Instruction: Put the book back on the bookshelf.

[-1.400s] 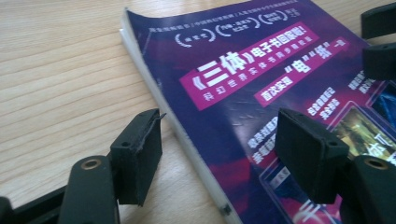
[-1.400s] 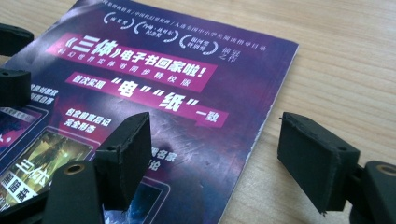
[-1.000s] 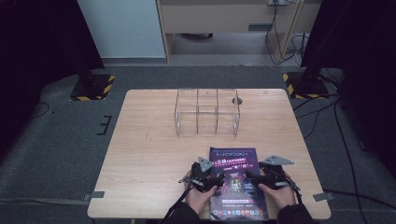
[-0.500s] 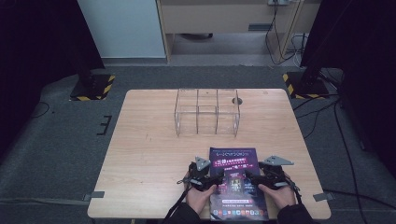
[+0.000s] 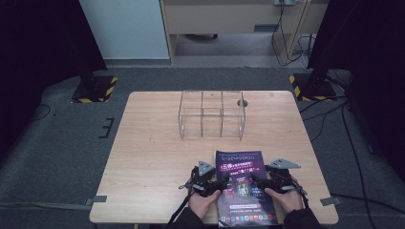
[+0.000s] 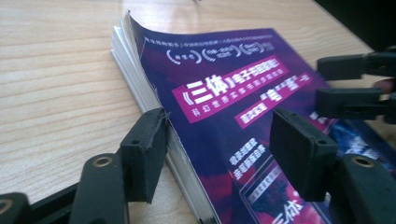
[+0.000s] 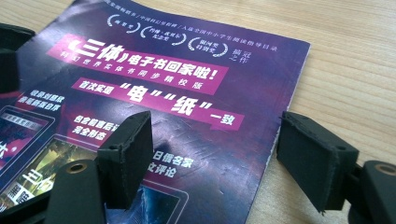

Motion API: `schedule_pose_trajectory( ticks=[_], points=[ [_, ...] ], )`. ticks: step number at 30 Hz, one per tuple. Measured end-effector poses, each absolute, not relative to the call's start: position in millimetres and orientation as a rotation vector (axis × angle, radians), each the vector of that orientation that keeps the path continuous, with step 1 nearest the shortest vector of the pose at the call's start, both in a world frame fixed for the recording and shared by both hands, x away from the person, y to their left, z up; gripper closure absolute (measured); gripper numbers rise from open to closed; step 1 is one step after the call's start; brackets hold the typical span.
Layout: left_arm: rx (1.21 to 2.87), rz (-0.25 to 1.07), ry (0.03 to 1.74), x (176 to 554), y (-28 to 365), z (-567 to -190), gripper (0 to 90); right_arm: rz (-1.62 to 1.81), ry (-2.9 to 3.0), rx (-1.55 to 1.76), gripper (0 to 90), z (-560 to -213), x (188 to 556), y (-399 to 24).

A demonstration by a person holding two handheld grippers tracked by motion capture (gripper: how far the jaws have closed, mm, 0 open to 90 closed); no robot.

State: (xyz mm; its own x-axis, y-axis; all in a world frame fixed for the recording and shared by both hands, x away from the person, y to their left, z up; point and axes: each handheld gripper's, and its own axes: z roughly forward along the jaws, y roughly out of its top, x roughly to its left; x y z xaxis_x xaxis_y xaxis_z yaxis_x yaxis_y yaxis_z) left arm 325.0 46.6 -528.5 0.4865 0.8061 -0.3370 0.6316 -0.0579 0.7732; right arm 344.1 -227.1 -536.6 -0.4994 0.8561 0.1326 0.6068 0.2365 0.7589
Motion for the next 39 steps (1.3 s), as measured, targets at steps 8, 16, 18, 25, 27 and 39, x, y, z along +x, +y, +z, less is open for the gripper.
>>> schedule_pose_trajectory(
  ticks=[8,16,18,25,27,39],
  points=[
    [1.731,0.225,1.176,322,47,-526,40.4,1.131,2.2,1.359,27.0,-537,344,-227],
    [1.711,0.223,1.117,316,46,-523,40.5,1.127,2.196,1.367,26.8,-537,344,-228],
    [1.701,0.217,1.109,317,45,-522,40.3,1.127,2.196,1.367,26.8,-537,344,-228],
    [1.684,0.206,1.072,318,38,-515,41.8,1.127,2.196,1.366,26.8,-537,344,-228],
    [1.698,0.235,1.064,318,35,-514,41.8,1.128,2.196,1.367,26.8,-537,344,-228],
    [1.785,0.297,1.129,323,36,-529,40.7,1.122,2.183,1.378,26.6,-537,344,-231]
  ],
)
